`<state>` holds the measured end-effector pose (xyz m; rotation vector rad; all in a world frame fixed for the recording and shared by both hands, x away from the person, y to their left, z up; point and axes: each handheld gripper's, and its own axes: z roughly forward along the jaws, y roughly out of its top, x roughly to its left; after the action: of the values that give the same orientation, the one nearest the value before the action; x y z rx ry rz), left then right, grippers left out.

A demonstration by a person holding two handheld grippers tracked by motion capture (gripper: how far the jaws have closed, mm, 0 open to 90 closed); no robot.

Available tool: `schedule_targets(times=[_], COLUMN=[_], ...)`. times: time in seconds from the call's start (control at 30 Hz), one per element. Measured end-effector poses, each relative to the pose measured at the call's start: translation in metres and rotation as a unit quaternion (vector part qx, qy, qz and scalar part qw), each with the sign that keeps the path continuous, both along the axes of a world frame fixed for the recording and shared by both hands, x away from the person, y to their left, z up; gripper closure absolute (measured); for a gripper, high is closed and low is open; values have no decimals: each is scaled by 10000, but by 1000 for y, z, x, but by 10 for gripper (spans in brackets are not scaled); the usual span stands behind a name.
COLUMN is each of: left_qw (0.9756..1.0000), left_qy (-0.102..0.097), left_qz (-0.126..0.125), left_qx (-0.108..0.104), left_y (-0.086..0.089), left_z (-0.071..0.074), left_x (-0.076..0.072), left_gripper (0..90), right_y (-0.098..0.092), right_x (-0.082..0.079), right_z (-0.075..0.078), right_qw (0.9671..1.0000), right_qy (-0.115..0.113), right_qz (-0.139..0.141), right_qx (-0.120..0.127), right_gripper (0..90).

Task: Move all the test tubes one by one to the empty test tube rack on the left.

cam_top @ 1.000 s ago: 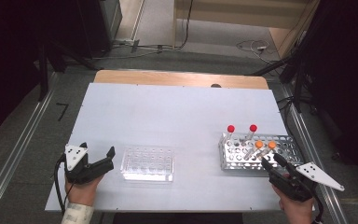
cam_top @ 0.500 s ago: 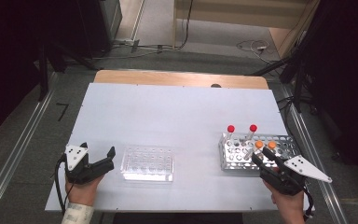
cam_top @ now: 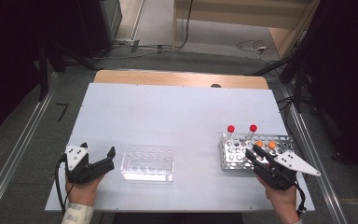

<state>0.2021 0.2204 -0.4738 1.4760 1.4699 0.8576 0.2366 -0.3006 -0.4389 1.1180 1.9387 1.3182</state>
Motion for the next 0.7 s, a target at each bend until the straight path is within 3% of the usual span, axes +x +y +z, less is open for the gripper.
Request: schedule_targets(times=[0.3, 0.7], left_qw=[10000, 10000], left_qy=[-7, -2], left_qz=[0, -6], left_qx=[-14, -3], left_y=[0, 0], left_z=[0, 0], left_x=[0, 0], left_gripper=[67, 67], right_y=[3, 1], right_x=[5, 5], right_z=[-4, -3], right_qw=[9999, 9999], right_qy=[74, 92], right_qz=[-3, -9], right_qx=[-124, -99], right_gripper=[683, 732])
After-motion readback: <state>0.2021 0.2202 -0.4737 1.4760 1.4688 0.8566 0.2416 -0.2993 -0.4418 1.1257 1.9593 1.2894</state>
